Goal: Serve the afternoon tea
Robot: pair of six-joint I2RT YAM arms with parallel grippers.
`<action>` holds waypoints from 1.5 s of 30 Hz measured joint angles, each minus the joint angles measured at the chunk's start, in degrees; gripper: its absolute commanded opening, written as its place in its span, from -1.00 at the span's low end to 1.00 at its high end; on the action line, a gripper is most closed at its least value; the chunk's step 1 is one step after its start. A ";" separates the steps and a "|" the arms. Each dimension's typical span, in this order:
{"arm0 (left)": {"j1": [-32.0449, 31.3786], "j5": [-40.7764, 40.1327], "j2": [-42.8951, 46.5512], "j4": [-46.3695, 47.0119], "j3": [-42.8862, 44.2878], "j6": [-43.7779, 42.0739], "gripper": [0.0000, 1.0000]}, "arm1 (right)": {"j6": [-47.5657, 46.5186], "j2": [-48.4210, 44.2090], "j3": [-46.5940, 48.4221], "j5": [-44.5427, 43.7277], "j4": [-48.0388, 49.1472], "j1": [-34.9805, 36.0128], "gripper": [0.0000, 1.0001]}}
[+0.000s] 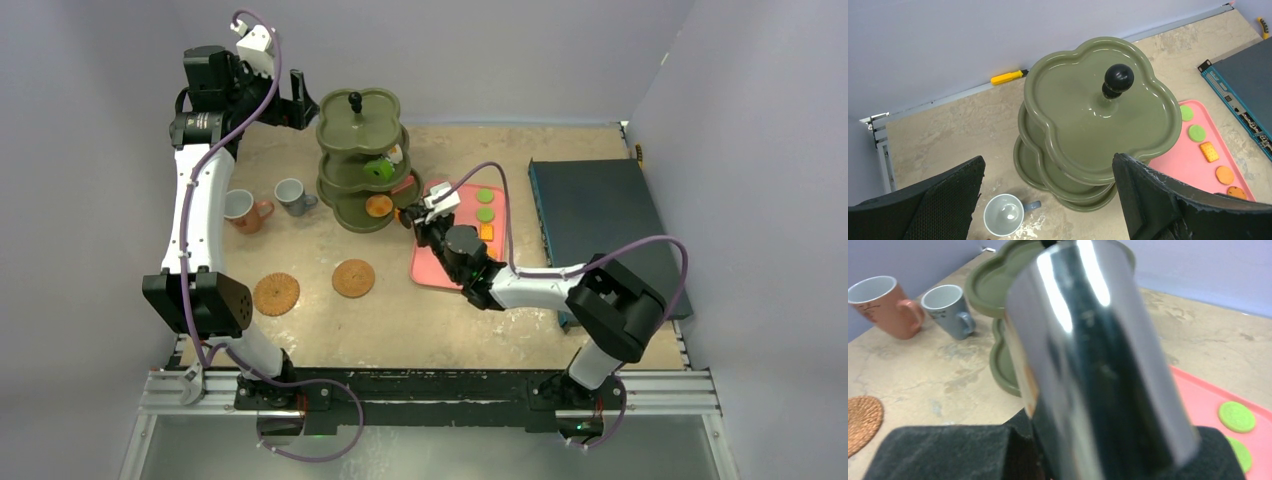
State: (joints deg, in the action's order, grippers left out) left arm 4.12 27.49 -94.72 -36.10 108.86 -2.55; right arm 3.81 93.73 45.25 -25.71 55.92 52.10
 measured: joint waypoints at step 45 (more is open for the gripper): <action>0.37 1.92 0.13 -0.24 -1.99 -0.07 0.98 | -11.23 28.68 22.08 7.15 7.78 5.75 -0.14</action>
State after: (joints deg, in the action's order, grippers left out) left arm 4.49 29.41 -94.59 -36.34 106.87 -2.61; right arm -7.42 122.41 67.33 -18.57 63.70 57.84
